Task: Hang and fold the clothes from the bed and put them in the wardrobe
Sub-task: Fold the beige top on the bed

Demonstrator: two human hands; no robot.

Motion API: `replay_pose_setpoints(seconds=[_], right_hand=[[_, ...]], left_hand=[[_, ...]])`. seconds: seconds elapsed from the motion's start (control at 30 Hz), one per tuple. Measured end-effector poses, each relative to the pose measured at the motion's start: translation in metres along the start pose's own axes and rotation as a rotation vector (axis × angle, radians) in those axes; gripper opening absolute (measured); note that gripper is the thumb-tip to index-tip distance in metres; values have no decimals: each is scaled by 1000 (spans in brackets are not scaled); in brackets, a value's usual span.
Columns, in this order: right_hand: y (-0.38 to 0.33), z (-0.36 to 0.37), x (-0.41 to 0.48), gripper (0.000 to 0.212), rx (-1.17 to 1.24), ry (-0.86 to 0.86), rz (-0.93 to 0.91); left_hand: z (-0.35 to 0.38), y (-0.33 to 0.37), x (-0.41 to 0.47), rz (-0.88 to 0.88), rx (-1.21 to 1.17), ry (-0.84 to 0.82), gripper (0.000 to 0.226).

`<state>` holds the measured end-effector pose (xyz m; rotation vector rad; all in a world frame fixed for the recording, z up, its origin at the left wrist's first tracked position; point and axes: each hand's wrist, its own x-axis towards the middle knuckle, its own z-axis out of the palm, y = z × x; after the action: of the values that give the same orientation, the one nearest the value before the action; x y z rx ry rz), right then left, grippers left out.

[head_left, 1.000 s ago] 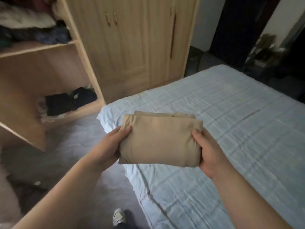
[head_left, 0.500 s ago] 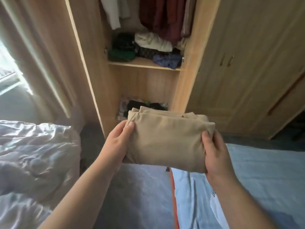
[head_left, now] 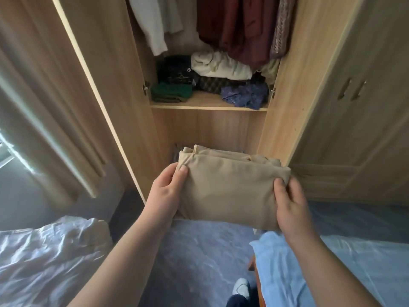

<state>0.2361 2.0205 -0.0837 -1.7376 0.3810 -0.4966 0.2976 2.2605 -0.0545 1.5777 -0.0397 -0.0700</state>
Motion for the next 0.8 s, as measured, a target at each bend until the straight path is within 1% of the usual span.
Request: replay_pose_setpoints(seconds=[0.13, 0.23, 0.37, 0.53, 0.57, 0.6, 0.67, 0.8], right_hand=[[16, 16, 103, 10, -14, -11, -98], [17, 28, 183, 17, -16, -78, -109], [12, 52, 270, 31, -18, -128, -115], [20, 101, 359, 63, 34, -198, 1], [22, 111, 375, 64, 30, -196, 14], [23, 120, 390, 59, 27, -191, 16], [27, 137, 422, 41, 20, -177, 15], [42, 178, 493, 24, -44, -152, 19]], left_hand=[[36, 1, 88, 6, 21, 50, 19], [63, 14, 151, -9, -41, 136, 17], [83, 25, 221, -1, -68, 225, 17], [86, 17, 306, -23, -92, 353, 18], [86, 15, 324, -18, -79, 355, 18], [85, 12, 344, -10, -61, 353, 17], [82, 4, 388, 11, -20, 345, 17], [72, -15, 483, 37, 75, 278, 17]])
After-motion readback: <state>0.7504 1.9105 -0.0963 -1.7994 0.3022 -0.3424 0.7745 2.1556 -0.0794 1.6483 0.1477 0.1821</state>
